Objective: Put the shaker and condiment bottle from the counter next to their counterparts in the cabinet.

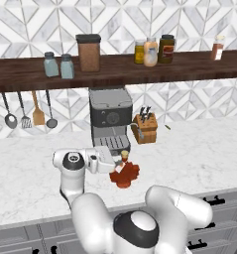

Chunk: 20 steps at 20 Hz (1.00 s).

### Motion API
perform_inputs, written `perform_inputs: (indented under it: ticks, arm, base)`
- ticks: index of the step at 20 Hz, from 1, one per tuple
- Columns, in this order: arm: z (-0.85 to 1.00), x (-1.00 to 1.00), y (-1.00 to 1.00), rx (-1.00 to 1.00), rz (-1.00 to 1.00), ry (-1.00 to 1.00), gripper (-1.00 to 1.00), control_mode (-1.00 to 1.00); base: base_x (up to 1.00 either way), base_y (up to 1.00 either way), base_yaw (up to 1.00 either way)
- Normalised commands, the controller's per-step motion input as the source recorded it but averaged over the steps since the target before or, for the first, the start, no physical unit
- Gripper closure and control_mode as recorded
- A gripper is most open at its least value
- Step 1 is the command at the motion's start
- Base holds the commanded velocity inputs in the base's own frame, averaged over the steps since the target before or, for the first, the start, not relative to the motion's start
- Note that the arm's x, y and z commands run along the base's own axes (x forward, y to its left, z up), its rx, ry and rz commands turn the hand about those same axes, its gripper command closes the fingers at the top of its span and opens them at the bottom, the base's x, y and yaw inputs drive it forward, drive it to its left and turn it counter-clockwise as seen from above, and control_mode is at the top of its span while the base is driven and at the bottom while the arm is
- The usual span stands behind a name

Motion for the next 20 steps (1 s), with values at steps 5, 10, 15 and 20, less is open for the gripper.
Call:
perform_inputs:
  ticks: [5, 10, 15, 20]
  arm:
    - [0.00, 0.00, -0.04, 0.00, 0.00, 0.00, -1.00, -1.00]
    - [0.00, 0.00, -0.21, 0.03, 0.00, 0.00, -1.00, -1.00]
    - [0.00, 0.00, -0.26, 0.05, 0.00, 0.00, -1.00, -1.00]
    - [0.00, 0.00, -0.22, 0.04, 0.00, 0.00, -1.00, -1.00]
  base:
    - [0.00, 0.00, 0.00]
    - [0.00, 0.00, 0.00]
    - [0.00, 0.00, 0.00]
    - [0.00, 0.00, 0.00]
